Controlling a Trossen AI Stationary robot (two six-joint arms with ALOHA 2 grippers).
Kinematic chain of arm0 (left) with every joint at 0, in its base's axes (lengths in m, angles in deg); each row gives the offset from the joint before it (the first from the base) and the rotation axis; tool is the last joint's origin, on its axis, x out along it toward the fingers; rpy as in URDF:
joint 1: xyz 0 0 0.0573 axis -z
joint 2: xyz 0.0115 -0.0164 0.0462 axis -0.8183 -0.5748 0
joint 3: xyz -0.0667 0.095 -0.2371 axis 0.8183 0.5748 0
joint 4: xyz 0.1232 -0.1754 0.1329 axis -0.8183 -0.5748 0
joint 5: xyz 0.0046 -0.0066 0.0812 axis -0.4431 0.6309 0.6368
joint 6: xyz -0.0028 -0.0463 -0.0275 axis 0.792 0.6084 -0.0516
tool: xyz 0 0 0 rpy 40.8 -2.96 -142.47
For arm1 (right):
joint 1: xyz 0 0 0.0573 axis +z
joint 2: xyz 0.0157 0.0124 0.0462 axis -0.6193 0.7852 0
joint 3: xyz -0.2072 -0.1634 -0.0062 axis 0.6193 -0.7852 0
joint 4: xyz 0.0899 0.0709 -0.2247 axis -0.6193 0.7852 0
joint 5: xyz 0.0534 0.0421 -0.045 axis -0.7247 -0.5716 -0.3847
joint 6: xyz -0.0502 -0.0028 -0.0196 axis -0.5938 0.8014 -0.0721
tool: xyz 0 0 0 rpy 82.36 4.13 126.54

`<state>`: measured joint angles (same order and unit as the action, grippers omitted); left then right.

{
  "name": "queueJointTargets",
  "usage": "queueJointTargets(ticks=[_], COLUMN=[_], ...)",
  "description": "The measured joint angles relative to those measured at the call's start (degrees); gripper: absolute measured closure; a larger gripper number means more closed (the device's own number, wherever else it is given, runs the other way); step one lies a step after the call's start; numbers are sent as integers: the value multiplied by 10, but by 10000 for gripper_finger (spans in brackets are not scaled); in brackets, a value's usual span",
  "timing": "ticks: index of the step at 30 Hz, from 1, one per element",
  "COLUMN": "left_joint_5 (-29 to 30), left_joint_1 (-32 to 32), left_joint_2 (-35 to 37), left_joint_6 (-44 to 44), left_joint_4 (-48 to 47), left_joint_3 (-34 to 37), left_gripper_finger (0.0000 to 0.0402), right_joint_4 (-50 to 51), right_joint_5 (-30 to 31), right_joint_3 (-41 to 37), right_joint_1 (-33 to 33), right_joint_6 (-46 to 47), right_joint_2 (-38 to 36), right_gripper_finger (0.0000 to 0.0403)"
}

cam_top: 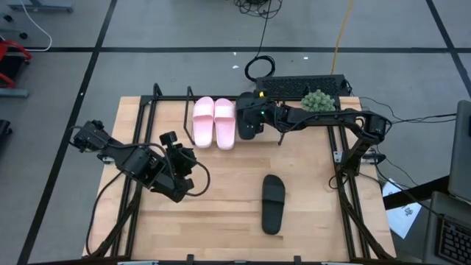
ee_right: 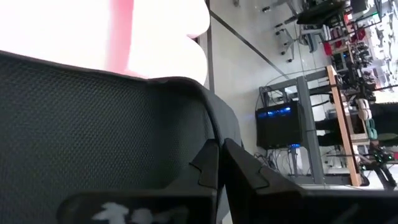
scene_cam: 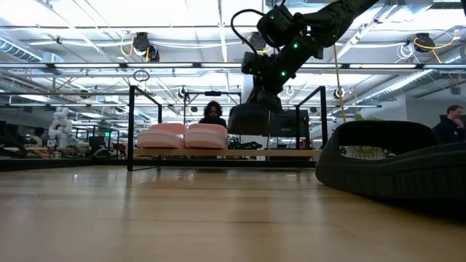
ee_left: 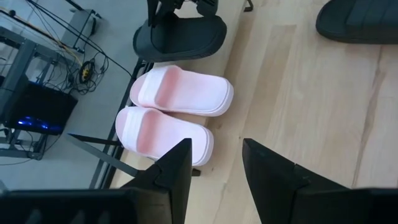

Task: Pick and place slides into the shelf
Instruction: Put the left black slipper on the shelf

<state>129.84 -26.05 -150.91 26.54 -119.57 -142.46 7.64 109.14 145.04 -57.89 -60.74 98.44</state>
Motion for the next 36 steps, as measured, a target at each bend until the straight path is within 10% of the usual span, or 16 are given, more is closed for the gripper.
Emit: queueJointTargets(ticks=[36], left_joint_5=[-1], left_joint_1=[0], left_joint_2=[0], left_joint_6=[1], left_joint_4=[4], left_joint_3=[0], left_gripper_finger=[256], right_joint_4=[2], right_joint_5=[31], right_joint_3=[0], right_joint_1=[13], right_joint_6=[44], right_joint_2=[35], right_gripper_finger=[403])
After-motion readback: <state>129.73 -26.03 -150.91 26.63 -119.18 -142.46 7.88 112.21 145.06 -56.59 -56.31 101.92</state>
